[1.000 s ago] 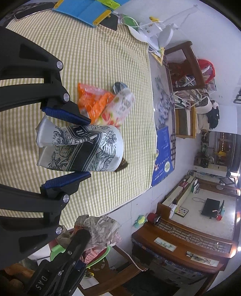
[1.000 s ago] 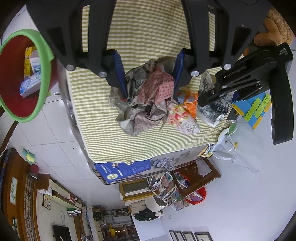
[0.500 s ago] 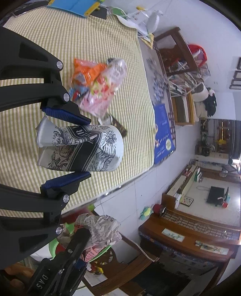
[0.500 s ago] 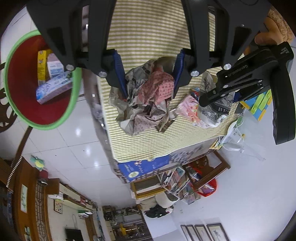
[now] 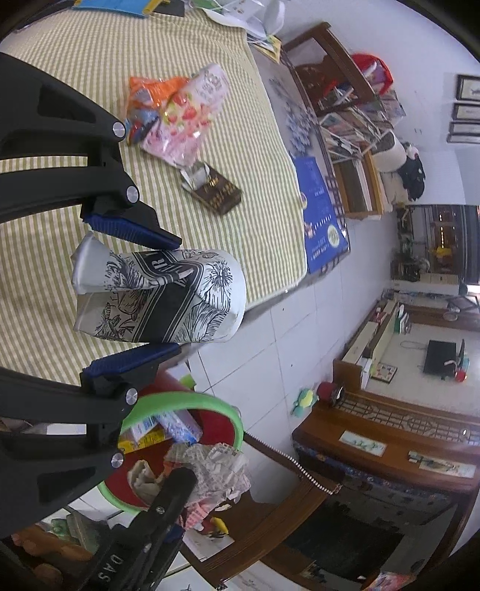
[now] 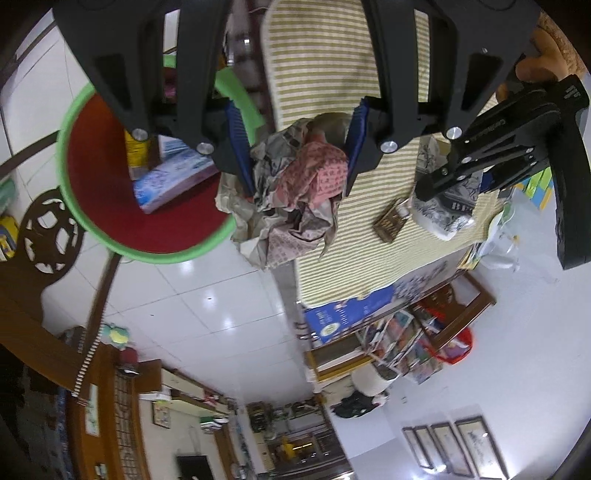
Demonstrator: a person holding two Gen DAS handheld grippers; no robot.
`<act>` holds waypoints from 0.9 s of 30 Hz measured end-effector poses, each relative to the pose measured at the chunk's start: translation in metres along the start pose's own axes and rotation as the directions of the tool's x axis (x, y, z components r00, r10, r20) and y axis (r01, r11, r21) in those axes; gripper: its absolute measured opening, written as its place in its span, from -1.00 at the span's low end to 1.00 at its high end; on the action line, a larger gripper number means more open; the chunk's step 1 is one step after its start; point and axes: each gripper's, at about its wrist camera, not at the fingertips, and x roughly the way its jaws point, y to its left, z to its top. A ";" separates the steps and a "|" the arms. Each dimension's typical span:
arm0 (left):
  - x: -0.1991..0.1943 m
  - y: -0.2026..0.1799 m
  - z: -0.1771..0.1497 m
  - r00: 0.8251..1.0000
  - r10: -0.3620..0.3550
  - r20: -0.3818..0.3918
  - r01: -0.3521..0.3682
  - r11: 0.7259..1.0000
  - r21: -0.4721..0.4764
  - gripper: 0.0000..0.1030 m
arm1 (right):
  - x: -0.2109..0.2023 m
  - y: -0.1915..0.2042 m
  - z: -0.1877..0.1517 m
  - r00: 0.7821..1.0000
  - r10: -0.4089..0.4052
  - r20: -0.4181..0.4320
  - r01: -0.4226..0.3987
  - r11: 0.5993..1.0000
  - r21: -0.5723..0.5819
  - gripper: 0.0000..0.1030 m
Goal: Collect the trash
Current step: 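Lift the paper cup and crumpled paper and move them toward the bucket, then open both tools over the red bucket to drop cup and paper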
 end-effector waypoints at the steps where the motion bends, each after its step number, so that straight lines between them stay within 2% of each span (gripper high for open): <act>1: 0.001 -0.005 0.001 1.000 -0.004 0.001 0.004 1.000 0.008 -0.05 | -0.001 -0.005 0.000 1.000 -0.005 0.002 0.005 1.000 0.008 -0.15; 9: 0.009 -0.045 0.013 1.000 -0.028 0.006 0.028 0.998 0.052 -0.05 | -0.004 -0.041 0.004 0.998 -0.060 0.009 0.059 0.997 0.048 -0.15; 17: 0.042 -0.084 0.021 0.996 -0.078 -0.052 0.082 0.992 0.097 -0.05 | -0.006 -0.082 0.005 0.982 -0.189 -0.019 0.190 0.979 0.075 -0.15; 27: 0.080 -0.136 0.024 0.969 -0.194 -0.155 0.217 0.965 0.146 -0.05 | -0.013 -0.120 0.000 0.969 -0.244 -0.029 0.245 0.961 0.130 -0.13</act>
